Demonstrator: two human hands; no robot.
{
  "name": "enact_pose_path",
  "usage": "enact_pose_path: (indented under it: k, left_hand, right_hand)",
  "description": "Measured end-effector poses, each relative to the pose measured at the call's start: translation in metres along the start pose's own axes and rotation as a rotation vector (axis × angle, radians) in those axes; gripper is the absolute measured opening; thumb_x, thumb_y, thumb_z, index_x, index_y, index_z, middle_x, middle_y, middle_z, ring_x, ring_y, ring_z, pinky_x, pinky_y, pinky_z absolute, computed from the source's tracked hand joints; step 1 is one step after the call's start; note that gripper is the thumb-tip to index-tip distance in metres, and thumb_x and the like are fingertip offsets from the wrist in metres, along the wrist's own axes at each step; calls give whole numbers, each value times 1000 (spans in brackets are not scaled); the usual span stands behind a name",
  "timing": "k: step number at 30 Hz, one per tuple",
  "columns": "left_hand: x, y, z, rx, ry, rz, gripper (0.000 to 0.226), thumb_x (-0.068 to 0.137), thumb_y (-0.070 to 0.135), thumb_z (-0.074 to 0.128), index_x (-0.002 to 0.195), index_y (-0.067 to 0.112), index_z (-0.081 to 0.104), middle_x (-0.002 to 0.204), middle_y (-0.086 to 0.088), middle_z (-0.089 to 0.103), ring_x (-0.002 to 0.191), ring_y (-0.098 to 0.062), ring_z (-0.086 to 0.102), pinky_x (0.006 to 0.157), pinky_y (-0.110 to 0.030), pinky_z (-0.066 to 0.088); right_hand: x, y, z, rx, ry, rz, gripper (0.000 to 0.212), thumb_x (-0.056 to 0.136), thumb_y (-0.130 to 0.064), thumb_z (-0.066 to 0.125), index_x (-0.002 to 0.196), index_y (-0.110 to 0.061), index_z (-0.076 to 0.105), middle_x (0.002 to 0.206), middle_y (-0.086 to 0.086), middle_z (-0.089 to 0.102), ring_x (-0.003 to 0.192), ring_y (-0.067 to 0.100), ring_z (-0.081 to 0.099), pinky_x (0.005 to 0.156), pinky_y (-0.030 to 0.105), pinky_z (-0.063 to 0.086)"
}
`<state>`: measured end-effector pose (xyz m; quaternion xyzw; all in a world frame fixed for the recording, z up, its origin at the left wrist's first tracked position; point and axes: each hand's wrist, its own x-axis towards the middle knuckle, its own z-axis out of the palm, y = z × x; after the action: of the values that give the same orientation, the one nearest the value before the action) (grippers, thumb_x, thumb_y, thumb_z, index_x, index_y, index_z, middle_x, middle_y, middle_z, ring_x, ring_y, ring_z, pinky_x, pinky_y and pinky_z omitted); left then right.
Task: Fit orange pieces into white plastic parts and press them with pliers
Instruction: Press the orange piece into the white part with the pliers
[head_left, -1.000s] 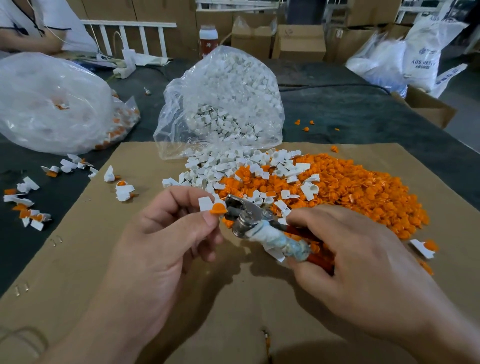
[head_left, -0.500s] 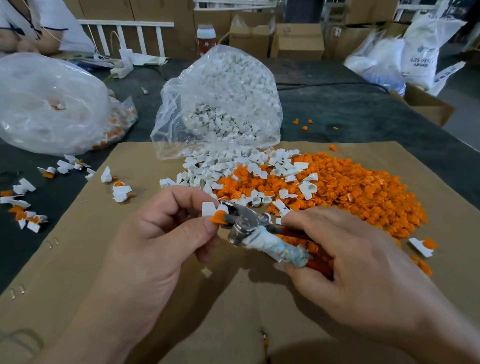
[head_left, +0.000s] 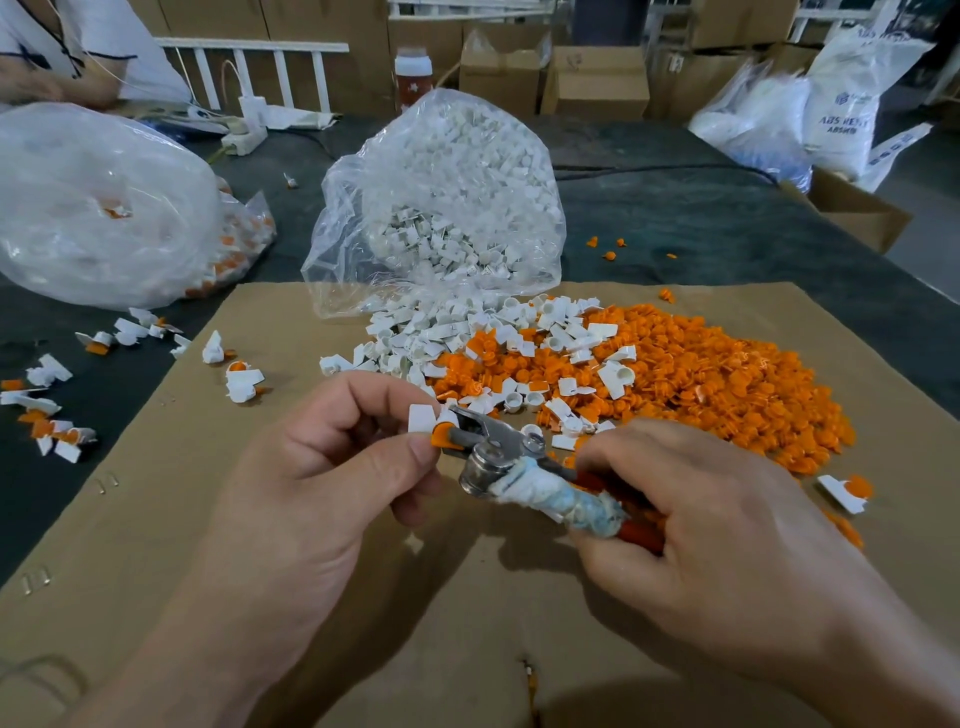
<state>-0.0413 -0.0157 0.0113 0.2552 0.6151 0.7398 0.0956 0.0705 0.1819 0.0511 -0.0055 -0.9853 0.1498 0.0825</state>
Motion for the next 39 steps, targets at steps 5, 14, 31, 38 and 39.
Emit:
enact_pose_path:
  k: [5, 14, 31, 38, 39]
  left_hand:
    - [0, 1, -1, 1, -7, 5, 17, 69, 27, 71, 85, 21, 73, 66, -5, 64, 58, -14, 58, 51, -20, 48]
    - [-1, 1, -3, 7, -10, 2, 18, 71, 28, 71, 87, 21, 73, 69, -8, 64, 60, -15, 58, 52, -21, 48]
    - [1, 3, 1, 111, 189, -100, 8, 74, 14, 66, 76, 20, 70, 58, -5, 58, 52, -12, 53, 49, -21, 47]
    - [-8, -2, 17, 189, 74, -394, 18, 83, 8, 64, 75, 22, 73, 59, -4, 64, 53, -9, 60, 49, -19, 49]
    - [-9, -2, 20, 180, 75, -413, 20, 84, 6, 63, 74, 21, 73, 58, -5, 64, 52, -9, 60, 47, -19, 48]
  right_hand:
    - [0, -2, -3, -28, 18, -1, 31, 75, -58, 39, 85, -35, 58, 74, -15, 50, 69, 9, 48, 54, 25, 38]
    - [-1, -7, -2, -66, 24, 5, 33, 73, -56, 37, 73, -29, 56, 66, -12, 50, 62, 10, 49, 50, 28, 39]
    - [3, 4, 10, -96, 91, 86, 55, 75, -73, 37, 106, -35, 62, 91, -18, 55, 85, 8, 51, 70, 27, 45]
    - [10, 13, 19, -311, -11, 207, 72, 72, -81, 24, 120, -35, 51, 105, -9, 49, 100, 15, 42, 87, 33, 36]
    - [11, 14, 19, -304, -16, 216, 71, 72, -80, 25, 122, -36, 48, 109, -10, 46, 104, 14, 38, 90, 32, 33]
